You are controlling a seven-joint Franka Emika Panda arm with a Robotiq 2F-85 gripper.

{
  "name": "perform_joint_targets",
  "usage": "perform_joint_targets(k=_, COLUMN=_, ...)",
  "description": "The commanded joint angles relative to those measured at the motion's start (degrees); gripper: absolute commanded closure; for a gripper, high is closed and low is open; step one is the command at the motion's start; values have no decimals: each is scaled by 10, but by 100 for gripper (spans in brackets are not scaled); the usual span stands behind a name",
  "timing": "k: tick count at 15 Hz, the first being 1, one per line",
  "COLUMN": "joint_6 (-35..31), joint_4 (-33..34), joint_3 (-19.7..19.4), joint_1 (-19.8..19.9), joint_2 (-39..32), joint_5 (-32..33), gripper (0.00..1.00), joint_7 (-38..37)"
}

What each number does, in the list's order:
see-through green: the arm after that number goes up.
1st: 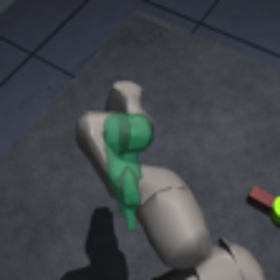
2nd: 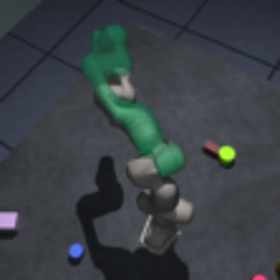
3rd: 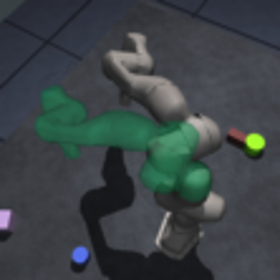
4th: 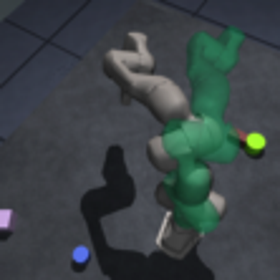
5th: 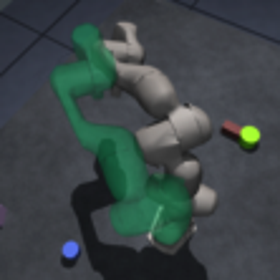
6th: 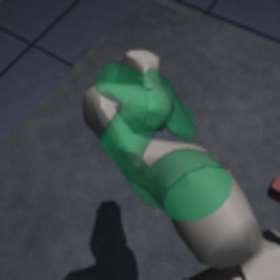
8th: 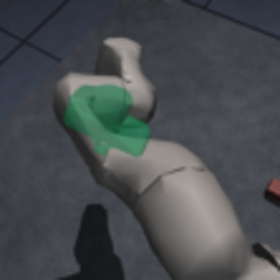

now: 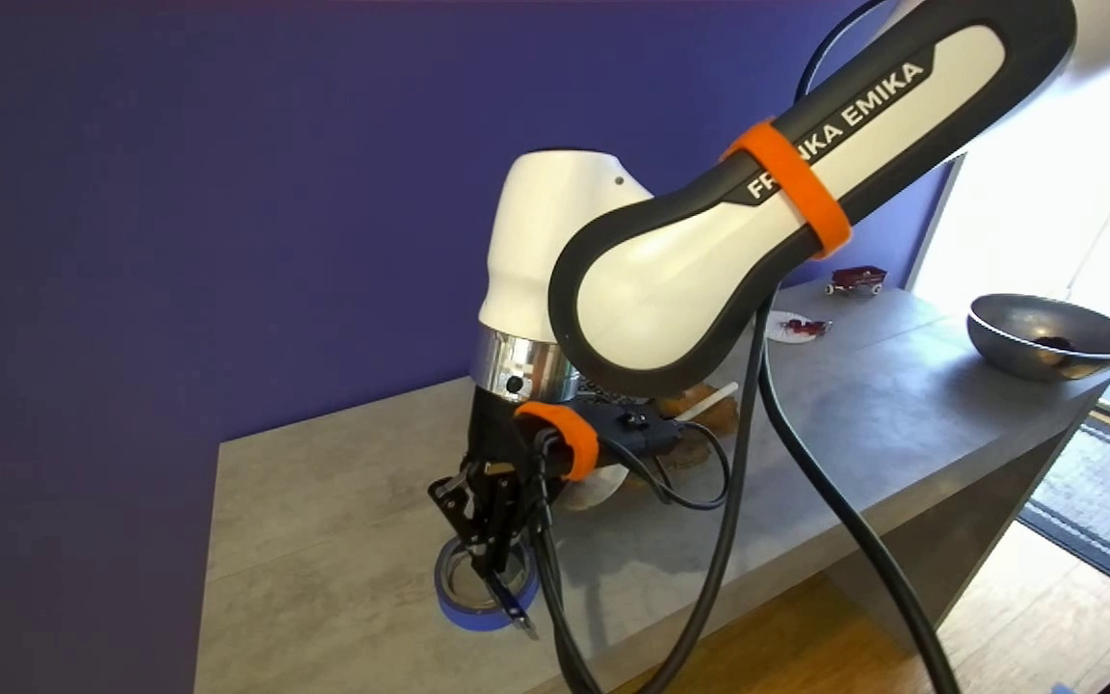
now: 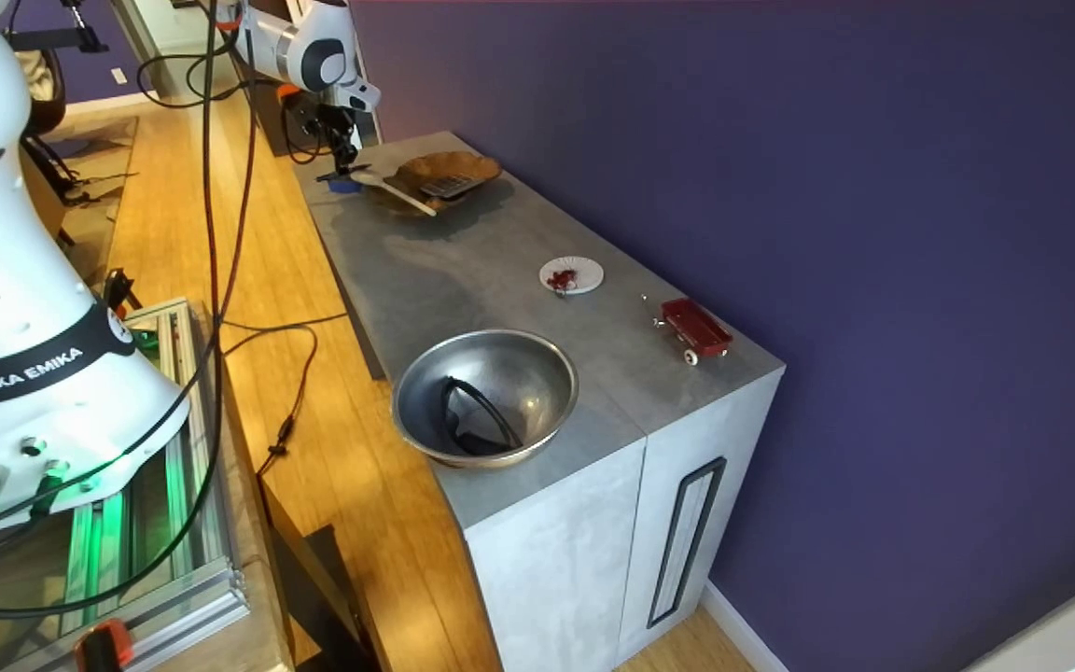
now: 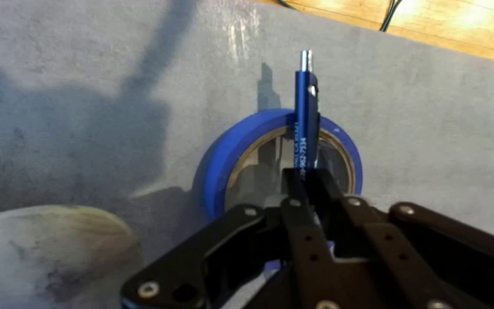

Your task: Put the pen in the silver dish

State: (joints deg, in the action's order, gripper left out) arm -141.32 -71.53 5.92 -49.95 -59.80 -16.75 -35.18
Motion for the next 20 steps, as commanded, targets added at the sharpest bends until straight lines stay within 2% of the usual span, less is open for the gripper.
perform_joint_targets(k=1, joint_6=22, joint_4=35, joint_3=0, joint_1=0, joint_2=-20, joint_5=23, gripper=62, joint_7=-26)
perform_joint_targets(k=4, joint_6=25, joint_4=40, joint_3=0, joint_1=0, joint_2=-25, joint_5=27, gripper=42, joint_7=-29)
perform_joint_targets(k=5, joint_6=26, joint_4=42, joint_3=1, joint_1=1, joint_2=-28, joint_5=28, gripper=39, joint_7=-29)
perform_joint_targets(k=6, joint_6=28, joint_4=46, joint_3=1, joint_1=1, joint_2=-31, joint_5=30, gripper=74, joint_7=-30)
perform_joint_targets(k=8, joint_6=26, joint_4=49, joint_3=3, joint_1=2, joint_2=-33, joint_5=30, gripper=75, joint_7=-27)
perform_joint_targets(k=11, joint_6=20, joint_4=43, joint_3=-4, joint_1=-4, joint_2=-26, joint_5=15, gripper=97, joint_7=-19)
perform_joint_targets(k=13, joint_6=6, joint_4=27, joint_3=-1, joint_1=0, joint_2=-8, joint_5=10, gripper=100, joint_7=-14)
perform_joint_targets(k=15, joint_6=-28, joint_4=-22, joint_3=25, joint_1=26, joint_2=32, joint_5=-16, gripper=97, joint_7=16)
perform_joint_targets(k=18, joint_6=-145, joint_4=-112, joint_3=55, joint_1=66, joint_2=100, joint_5=-69, gripper=97, joint_7=42)
perform_joint_targets(k=20, joint_6=-214, joint_4=-158, joint_3=33, joint_1=63, joint_2=132, joint_5=-92, gripper=97, joint_7=4)
